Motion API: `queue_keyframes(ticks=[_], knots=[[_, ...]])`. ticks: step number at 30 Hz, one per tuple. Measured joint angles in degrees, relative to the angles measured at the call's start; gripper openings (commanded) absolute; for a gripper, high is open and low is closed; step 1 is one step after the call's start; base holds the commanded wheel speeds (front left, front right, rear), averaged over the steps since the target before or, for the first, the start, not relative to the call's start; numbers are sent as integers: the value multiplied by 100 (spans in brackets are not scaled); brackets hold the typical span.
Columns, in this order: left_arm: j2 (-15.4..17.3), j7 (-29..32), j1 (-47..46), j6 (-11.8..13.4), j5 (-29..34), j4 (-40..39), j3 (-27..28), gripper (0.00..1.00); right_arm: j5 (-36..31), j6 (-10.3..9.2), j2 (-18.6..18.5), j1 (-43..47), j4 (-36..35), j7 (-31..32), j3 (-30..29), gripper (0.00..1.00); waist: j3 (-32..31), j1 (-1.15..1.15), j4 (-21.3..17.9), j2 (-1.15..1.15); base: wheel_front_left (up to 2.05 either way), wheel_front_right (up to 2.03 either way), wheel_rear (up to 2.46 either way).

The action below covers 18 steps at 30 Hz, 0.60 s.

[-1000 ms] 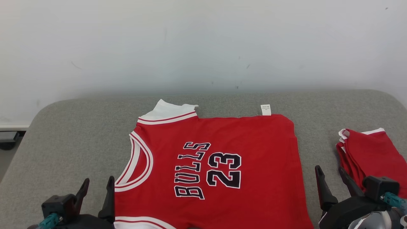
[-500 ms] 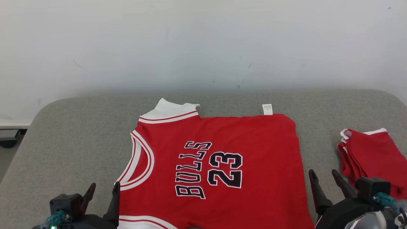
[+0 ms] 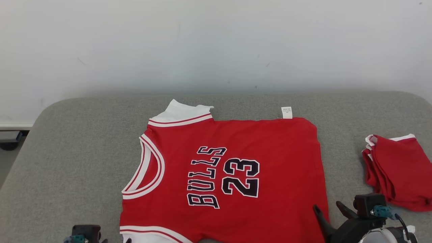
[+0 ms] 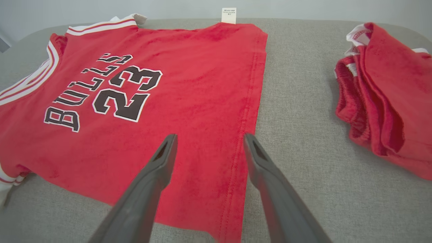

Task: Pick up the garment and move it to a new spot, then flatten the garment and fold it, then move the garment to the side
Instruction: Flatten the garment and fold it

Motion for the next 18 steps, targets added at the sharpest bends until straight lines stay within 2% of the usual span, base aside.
queue_keyframes(ticks=[9,18], knots=[[-34,449,-8,23,-44,279,-44,100,-49,-5,-67,-38,365,299,97,100,153,0,-20,0,0,0,0],[-126,648,-3,-35,-96,357,-199,100,-49,-5,-1,-37,526,420,156,100,231,0,-27,0,0,0,0]])
